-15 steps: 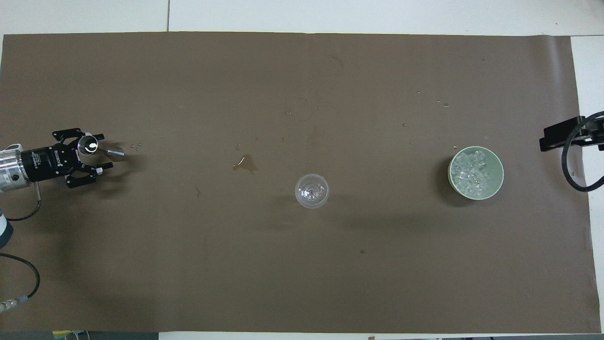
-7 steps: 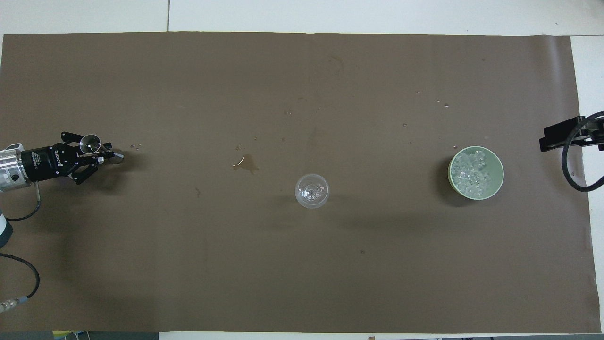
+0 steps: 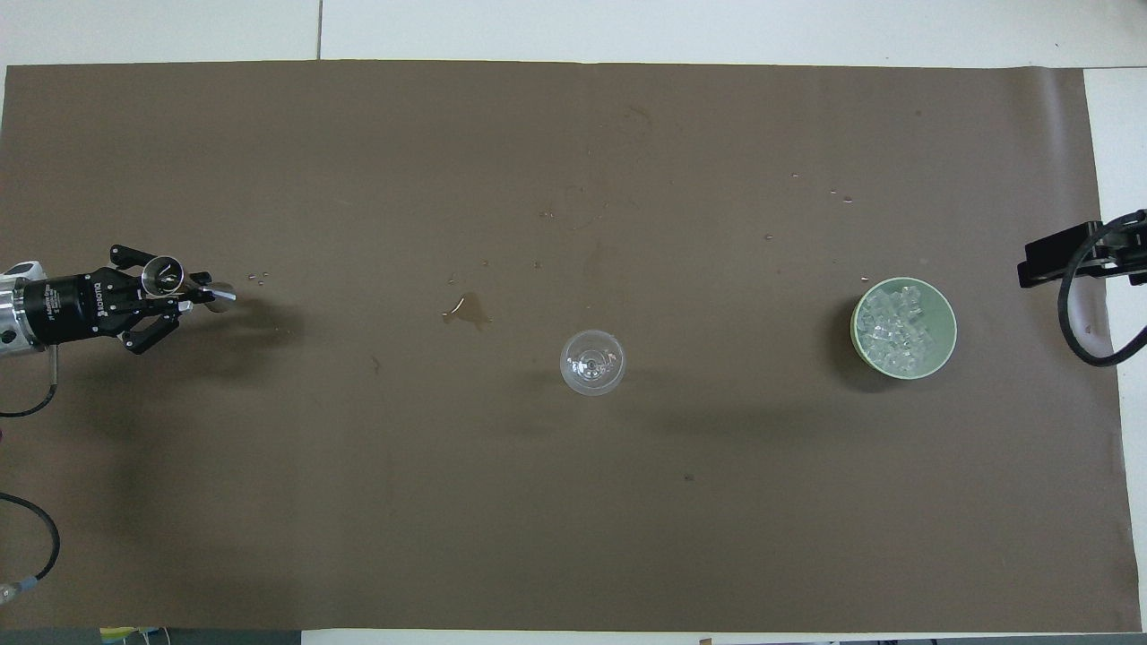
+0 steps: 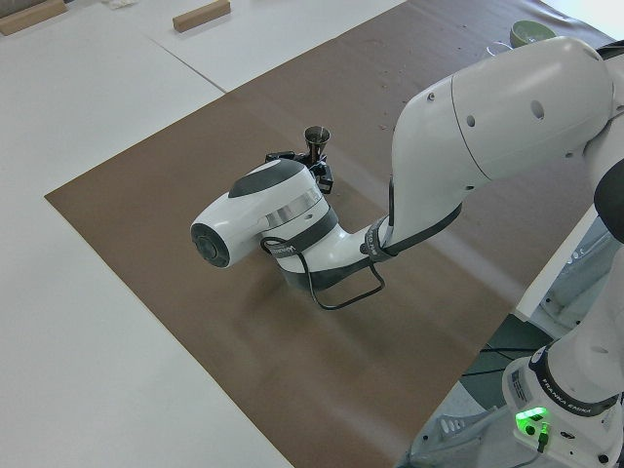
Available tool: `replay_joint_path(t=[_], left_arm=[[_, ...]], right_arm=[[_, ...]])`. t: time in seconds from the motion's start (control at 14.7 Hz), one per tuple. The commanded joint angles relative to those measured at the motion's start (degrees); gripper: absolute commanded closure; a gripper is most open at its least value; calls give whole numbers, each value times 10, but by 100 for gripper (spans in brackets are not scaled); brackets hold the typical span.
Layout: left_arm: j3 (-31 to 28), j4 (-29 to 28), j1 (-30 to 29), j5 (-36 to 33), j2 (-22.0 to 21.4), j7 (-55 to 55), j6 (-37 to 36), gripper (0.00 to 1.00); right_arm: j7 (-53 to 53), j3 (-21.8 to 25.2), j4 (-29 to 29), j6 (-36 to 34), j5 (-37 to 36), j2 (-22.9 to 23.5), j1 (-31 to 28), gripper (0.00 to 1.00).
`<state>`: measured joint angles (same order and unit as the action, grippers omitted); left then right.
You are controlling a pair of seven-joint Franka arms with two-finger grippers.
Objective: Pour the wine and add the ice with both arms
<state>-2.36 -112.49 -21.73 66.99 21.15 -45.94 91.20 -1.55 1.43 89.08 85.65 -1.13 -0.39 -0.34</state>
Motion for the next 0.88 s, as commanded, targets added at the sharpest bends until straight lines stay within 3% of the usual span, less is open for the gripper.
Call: replay_joint_path(t=[0.0, 0.34, 0.48, 0.68, 0.82], left_arm=[[-9, -21, 29, -2, -53, -15, -30, 100], [-9, -27, 125, -37, -129, -114, -23, 100], [-9, -27, 154, -38, -147, -144, -22, 100], [-9, -27, 221, -39, -176, -175, -3, 100], [-9, -27, 264, -39, -189, -208, 36, 100]], right_arm=[[-9, -5, 14, 3, 10, -12, 4, 0], [-14, -5, 19, 8, 11, -13, 7, 0], [-22, -5, 52, 48, 17, -25, 6, 0], [-40, -2, 205, 184, 47, -83, -2, 0], [-48, -1, 252, 234, 48, -87, -6, 0]])
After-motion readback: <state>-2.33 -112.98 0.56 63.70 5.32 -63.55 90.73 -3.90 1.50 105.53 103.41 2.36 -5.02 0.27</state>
